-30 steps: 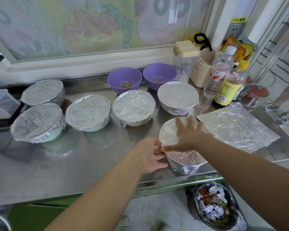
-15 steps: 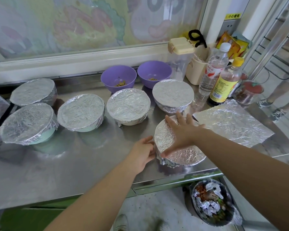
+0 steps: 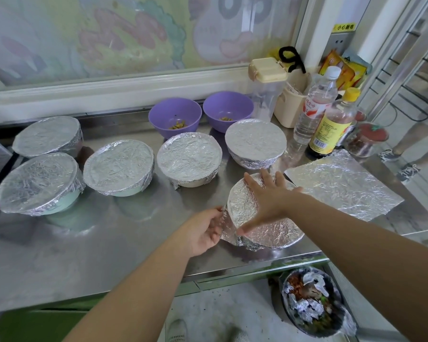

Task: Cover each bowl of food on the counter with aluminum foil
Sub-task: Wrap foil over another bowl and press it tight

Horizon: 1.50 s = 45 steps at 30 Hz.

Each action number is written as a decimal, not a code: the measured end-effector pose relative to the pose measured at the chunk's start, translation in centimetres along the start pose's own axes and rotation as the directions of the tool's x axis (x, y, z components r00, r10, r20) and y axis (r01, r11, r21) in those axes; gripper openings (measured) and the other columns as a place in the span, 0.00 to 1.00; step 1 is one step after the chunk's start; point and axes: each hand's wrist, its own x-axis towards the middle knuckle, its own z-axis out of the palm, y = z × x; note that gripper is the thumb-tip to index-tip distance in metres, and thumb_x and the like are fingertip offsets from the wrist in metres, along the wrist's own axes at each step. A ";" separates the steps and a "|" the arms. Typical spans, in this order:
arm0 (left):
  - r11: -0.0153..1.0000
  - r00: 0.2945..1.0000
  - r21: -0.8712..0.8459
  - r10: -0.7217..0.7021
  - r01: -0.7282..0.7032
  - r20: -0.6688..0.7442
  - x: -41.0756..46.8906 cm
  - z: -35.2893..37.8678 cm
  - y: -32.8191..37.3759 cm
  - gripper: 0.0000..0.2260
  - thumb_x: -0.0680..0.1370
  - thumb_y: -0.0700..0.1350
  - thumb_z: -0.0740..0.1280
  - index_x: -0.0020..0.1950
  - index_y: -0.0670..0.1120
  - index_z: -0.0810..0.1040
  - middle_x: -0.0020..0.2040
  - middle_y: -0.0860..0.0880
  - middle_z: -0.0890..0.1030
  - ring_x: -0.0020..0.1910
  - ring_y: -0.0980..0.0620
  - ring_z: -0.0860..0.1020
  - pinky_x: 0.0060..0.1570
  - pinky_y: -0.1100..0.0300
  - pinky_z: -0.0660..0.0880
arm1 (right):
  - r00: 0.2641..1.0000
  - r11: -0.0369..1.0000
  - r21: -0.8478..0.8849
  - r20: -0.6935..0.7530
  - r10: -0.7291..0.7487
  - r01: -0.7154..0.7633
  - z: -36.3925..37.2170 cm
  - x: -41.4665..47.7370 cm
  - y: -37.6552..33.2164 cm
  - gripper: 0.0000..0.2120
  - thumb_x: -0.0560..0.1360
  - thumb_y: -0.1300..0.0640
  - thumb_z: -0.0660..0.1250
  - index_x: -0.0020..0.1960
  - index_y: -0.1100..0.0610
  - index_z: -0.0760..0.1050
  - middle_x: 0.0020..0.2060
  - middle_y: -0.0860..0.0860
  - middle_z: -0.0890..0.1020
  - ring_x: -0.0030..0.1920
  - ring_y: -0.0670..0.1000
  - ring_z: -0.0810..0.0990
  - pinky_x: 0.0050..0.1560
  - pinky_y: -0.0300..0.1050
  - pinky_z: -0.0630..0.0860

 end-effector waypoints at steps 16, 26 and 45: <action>0.960 0.983 -0.219 0.163 -0.176 -0.080 0.8 2.8 -1.4 0.07 0.82 0.34 0.62 0.57 0.37 0.77 0.43 0.43 0.81 0.37 0.51 0.78 0.36 0.62 0.81 | 1.000 1.000 -0.011 -0.004 -0.004 0.004 0.2 0.1 0.1 0.71 0.53 0.18 0.69 0.76 0.38 0.23 0.76 0.51 0.24 0.76 0.66 0.28 0.65 0.86 0.44; 0.908 0.908 -0.018 0.419 -0.419 -0.031 -1.1 2.0 -3.4 0.15 0.78 0.28 0.61 0.54 0.42 0.83 0.47 0.46 0.86 0.46 0.50 0.84 0.53 0.60 0.80 | 1.000 1.000 -0.019 0.005 0.002 -0.002 0.1 0.0 0.1 0.72 0.50 0.17 0.66 0.75 0.38 0.23 0.76 0.51 0.24 0.77 0.66 0.28 0.66 0.86 0.45; 0.344 0.498 0.773 0.866 -0.533 -0.042 -0.4 2.2 -5.5 0.05 0.77 0.40 0.70 0.51 0.46 0.83 0.41 0.50 0.84 0.40 0.50 0.80 0.42 0.55 0.75 | 1.000 1.000 -0.021 -0.001 -0.001 0.001 0.2 0.0 0.0 0.72 0.52 0.17 0.68 0.75 0.38 0.22 0.76 0.51 0.24 0.76 0.67 0.28 0.65 0.86 0.44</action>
